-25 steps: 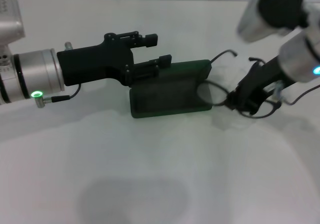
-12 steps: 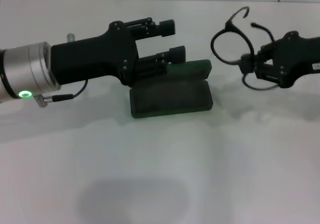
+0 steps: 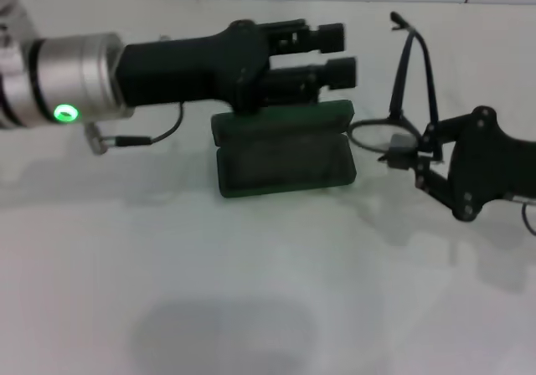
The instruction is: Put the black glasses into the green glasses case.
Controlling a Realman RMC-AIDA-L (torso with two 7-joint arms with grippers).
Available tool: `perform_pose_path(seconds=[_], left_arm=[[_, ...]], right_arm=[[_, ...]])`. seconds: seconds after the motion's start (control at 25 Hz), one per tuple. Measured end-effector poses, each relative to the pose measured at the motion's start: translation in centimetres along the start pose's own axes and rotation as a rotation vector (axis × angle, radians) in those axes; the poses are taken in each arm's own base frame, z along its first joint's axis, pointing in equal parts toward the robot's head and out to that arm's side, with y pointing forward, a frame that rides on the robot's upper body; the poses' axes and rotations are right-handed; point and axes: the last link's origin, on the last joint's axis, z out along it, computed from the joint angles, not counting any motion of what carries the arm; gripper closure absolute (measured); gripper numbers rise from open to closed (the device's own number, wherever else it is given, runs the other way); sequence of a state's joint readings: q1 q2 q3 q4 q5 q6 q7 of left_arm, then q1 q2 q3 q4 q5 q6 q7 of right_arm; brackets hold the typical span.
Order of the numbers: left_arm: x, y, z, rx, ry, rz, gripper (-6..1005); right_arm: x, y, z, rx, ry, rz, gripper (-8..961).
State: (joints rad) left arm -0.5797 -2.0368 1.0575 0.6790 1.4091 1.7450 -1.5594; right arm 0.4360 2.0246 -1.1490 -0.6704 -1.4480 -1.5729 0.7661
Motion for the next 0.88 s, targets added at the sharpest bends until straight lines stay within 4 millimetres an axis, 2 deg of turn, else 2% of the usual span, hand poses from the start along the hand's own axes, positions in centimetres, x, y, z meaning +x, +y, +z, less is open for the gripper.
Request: perform_pose_path(seconds=[0.28,0.52,0.56,0.88], left_arm=[[0.4,-0.7,2.2,-0.065,-0.098,-0.106,376],[-0.4,-0.7,3.8,-0.098,-0.222,-0.180,376],[-1.0,-0.6,4.6,-0.115,-0.267,-0.196,376],[-1.1,-0.6,5.0,-0.119,-0.278,-0.207,376]], right_arm=[[-0.1,0.5,1.3,-0.058,-0.012,-0.091,845],[-0.5,0.3,2.2,-0.089,-0.020,-0.123,847],[-0.5,0.3,2.2,-0.091,-0.020,-0.126,847],[-0.4,0.5,2.3,-0.108,-0.011,-0.141,849]])
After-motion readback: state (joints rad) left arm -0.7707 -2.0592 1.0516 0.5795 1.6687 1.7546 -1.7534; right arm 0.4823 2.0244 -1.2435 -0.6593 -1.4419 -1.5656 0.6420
